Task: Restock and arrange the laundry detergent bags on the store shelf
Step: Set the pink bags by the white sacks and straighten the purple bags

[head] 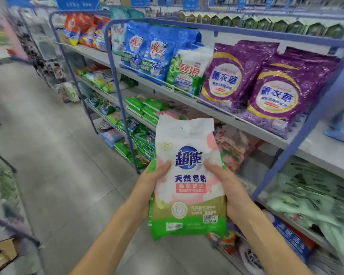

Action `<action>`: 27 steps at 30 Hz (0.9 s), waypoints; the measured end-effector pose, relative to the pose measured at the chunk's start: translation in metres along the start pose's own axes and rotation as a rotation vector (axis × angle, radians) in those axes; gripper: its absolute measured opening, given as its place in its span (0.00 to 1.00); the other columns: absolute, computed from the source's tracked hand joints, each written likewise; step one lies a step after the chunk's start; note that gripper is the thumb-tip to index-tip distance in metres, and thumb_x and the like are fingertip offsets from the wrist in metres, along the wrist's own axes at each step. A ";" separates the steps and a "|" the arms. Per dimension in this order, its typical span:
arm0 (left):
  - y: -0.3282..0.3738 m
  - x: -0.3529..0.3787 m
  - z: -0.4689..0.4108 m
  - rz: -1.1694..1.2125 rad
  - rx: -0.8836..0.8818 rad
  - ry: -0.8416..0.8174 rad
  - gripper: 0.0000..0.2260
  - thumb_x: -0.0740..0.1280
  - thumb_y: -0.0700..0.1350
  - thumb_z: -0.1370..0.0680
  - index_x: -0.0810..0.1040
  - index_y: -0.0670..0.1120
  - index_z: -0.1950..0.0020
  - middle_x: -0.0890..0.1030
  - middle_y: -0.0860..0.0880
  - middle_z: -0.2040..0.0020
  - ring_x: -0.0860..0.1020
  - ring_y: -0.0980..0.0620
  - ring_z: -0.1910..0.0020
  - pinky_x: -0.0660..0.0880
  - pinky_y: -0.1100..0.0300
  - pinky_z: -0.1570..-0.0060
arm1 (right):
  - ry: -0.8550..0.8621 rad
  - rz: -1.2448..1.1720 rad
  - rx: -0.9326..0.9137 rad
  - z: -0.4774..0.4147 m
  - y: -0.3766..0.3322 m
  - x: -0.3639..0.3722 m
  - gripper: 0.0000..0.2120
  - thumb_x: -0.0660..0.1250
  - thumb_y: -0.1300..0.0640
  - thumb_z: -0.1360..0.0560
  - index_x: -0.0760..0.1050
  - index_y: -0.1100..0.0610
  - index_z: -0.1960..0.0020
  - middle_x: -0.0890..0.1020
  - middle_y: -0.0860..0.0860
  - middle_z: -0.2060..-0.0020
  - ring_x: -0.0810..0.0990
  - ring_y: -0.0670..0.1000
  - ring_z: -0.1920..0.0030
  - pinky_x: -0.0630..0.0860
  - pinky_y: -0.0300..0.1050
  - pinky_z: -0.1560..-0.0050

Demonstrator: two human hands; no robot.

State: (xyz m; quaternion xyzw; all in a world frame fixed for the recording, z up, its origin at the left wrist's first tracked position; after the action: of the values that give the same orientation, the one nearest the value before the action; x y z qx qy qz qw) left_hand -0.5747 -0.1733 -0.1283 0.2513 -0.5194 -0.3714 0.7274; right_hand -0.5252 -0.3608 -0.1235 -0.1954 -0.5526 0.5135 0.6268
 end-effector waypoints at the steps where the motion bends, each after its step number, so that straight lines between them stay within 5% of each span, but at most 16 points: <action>1: 0.010 -0.010 -0.005 0.006 0.005 0.004 0.19 0.69 0.46 0.20 0.77 0.43 0.30 0.81 0.35 0.36 0.79 0.32 0.36 0.70 0.30 0.34 | -0.005 0.005 0.008 -0.010 0.002 0.012 0.21 0.73 0.54 0.26 0.80 0.59 0.34 0.85 0.62 0.43 0.85 0.64 0.44 0.81 0.62 0.43; 4: 0.038 -0.039 -0.020 0.027 0.017 0.023 0.21 0.70 0.48 0.21 0.76 0.44 0.29 0.81 0.37 0.35 0.78 0.33 0.35 0.70 0.30 0.33 | -0.026 -0.003 0.023 -0.044 0.010 0.045 0.21 0.70 0.50 0.22 0.78 0.58 0.32 0.84 0.62 0.40 0.84 0.65 0.40 0.77 0.67 0.36; 16: 0.163 -0.139 -0.127 -0.016 -0.006 0.099 0.22 0.67 0.55 0.21 0.77 0.46 0.30 0.82 0.39 0.36 0.80 0.35 0.37 0.72 0.34 0.33 | -0.027 -0.038 0.079 -0.210 0.035 0.151 0.20 0.71 0.49 0.22 0.80 0.58 0.35 0.84 0.63 0.42 0.84 0.66 0.41 0.75 0.69 0.35; 22: 0.232 -0.178 -0.180 -0.004 0.014 0.152 0.21 0.63 0.58 0.19 0.79 0.46 0.33 0.84 0.40 0.40 0.84 0.38 0.44 0.82 0.42 0.48 | -0.039 -0.036 0.099 -0.300 0.042 0.204 0.27 0.75 0.44 0.26 0.79 0.57 0.32 0.83 0.63 0.39 0.82 0.66 0.39 0.73 0.70 0.33; 27: 0.271 -0.216 -0.223 0.005 -0.008 0.173 0.23 0.62 0.59 0.19 0.78 0.46 0.31 0.84 0.40 0.39 0.83 0.38 0.42 0.83 0.43 0.48 | -0.037 -0.016 0.093 -0.351 0.047 0.242 0.19 0.67 0.44 0.20 0.80 0.55 0.35 0.85 0.59 0.42 0.85 0.62 0.42 0.76 0.66 0.34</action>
State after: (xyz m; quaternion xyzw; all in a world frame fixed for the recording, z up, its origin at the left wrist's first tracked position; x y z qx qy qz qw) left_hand -0.3291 0.1572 -0.1220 0.2783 -0.4538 -0.3485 0.7715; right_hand -0.2655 -0.0210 -0.1525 -0.1520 -0.5412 0.5373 0.6288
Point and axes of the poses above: each hand's wrist, its own z-axis away from the middle knuckle, its own x-axis out of the palm, y = z × x, the point moved 3 cm from there along -z, towards the middle knuckle
